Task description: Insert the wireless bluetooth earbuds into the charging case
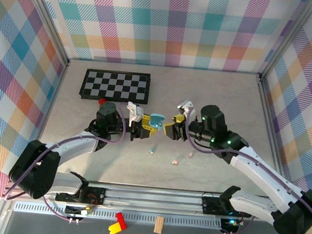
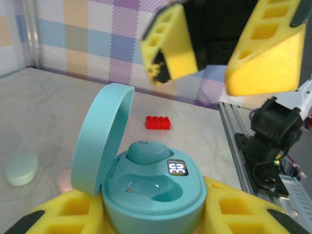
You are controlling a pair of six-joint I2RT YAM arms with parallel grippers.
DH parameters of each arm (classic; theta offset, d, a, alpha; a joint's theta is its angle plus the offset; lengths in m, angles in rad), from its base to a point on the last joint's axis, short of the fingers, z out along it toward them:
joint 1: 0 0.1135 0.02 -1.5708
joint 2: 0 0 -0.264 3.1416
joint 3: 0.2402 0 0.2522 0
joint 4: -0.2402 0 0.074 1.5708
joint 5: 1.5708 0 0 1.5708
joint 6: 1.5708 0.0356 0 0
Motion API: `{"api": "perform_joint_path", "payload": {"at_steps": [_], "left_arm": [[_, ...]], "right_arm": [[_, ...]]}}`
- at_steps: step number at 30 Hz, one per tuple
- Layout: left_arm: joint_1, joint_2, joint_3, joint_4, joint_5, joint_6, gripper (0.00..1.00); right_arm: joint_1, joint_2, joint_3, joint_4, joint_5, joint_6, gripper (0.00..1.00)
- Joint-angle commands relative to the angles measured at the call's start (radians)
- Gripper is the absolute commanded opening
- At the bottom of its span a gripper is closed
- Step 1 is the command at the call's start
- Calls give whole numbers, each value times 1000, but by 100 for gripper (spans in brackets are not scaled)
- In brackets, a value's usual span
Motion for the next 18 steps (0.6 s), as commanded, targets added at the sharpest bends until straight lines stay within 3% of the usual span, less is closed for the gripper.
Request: {"api": "perform_joint_path", "payload": {"at_steps": [1,6,8,15,18], "left_arm": [[67,6,-34,151,10,-62,30],[167,15,-56,355,9,-184,30],[190,24,-53,404,0,-215,30],[276,96,-39,602,-39,-359,29],[293,97,-31,606,-41,-366,30]], "right_arm": [[0,-25,-80,138,-57,111,61],[17,77,-168,247,-45,301,63],[67,141,-172,254,24,324,64],[272,404,-78,157,287,186,65],[325,520,-2,78,399,138,65]]}}
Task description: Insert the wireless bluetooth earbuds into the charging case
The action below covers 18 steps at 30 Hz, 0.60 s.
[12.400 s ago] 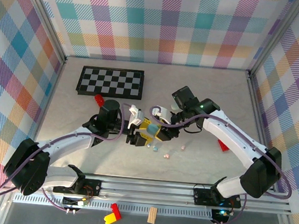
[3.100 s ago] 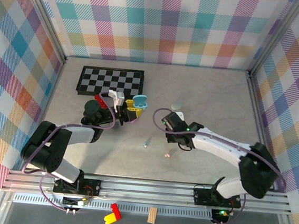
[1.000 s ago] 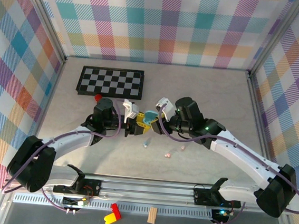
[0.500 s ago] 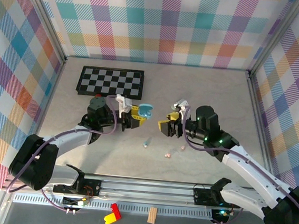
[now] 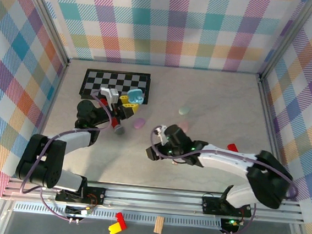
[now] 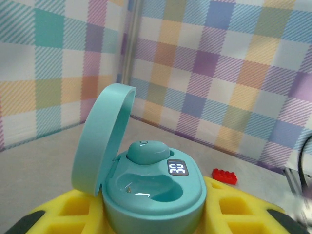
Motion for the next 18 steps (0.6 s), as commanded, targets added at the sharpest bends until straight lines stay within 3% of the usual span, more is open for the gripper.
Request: {"api": "perform_joint_path", "payload": {"at_steps": [1,8,18], "left_arm": [[23,-2,18,122,-2,-53,30],[39,-5,23,120,10,-64,30],[42,8,23,124,16,-62,30]], "right_arm": [[48,88,100,-85,185,-74,66],[106,261,228,-197,328,-98,60],[117,312,249,-279,446,-109,53]]}}
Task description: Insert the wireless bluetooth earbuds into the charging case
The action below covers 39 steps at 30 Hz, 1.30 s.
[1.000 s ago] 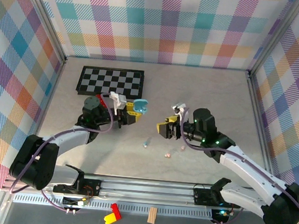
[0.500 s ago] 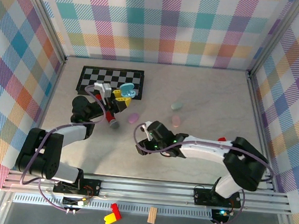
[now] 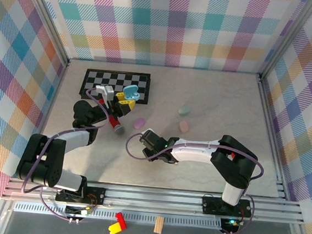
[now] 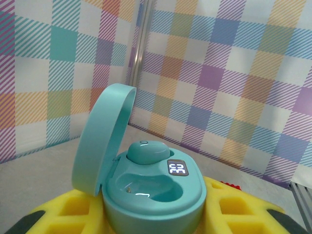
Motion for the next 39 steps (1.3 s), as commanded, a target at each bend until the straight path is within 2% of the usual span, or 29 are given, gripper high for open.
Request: {"api": "perform_joint_path", "payload": {"at_steps": [1,19,27,35,39], "left_arm": [[12,7,22,63,21,-7,30],[13,-7,19,65,30,-16,30],[13,-15,19,65,26,-18,30],[23,-4,21,60,-5,-26,29],[33,5,27,59,-9,-37,29]], "right_arm": [[6,12,13,-55,60,-13,52],[-35,-66,-54,-88,99,-18,52],[-78,-111,-89,-84,122,43,49],[-82,-217,-136,-9,80,50,51],[-71,-202,-90,-32,30,39,54]]}}
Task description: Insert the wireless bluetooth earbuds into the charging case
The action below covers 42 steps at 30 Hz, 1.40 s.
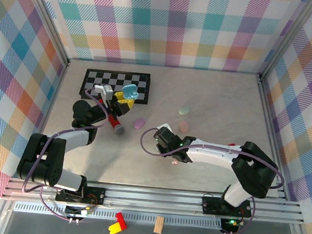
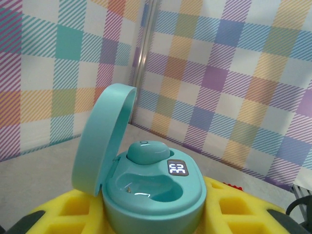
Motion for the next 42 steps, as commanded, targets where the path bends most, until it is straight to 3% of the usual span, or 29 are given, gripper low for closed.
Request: {"api": "perform_joint_path", "payload": {"at_steps": [1,5,12,17,42], "left_arm": [[15,-2,27,56,-3,-18,29],[30,-11,28,52,-10,-25,29],[49,-8,30,37,0,-27,29],[48,-8,32,40,14,-38,29],[49,-11,31,42,26,-39,29]], "right_arm": [[19,11,39,15,-46,-12,54],[40,78,128,-78,-43,-36,52],[114,271,377,-405,182,67,43],[140,359,463,-511,248,102,39],[160,470,511,-539,238,102,27]]}}
